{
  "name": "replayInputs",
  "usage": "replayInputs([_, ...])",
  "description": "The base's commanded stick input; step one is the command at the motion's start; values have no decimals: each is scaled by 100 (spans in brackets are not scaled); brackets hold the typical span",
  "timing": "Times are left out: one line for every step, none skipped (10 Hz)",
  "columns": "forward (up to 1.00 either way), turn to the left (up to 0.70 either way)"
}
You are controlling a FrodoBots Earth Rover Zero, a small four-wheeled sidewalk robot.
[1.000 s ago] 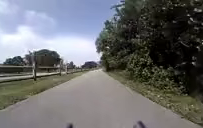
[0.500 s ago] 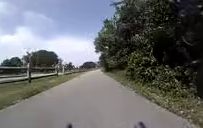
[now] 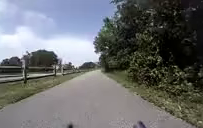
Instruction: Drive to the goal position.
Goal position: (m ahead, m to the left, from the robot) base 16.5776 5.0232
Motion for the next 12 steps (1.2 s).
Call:
replayInputs([70, 0])
replayInputs([70, 0])
replayInputs([70, 0])
replayInputs([70, 0])
replayInputs([70, 0])
replayInputs([70, 0])
replayInputs([70, 0])
replayInputs([70, 0])
replayInputs([70, 0])
replayInputs([70, 0])
replayInputs([70, 0])
replayInputs([70, 0])
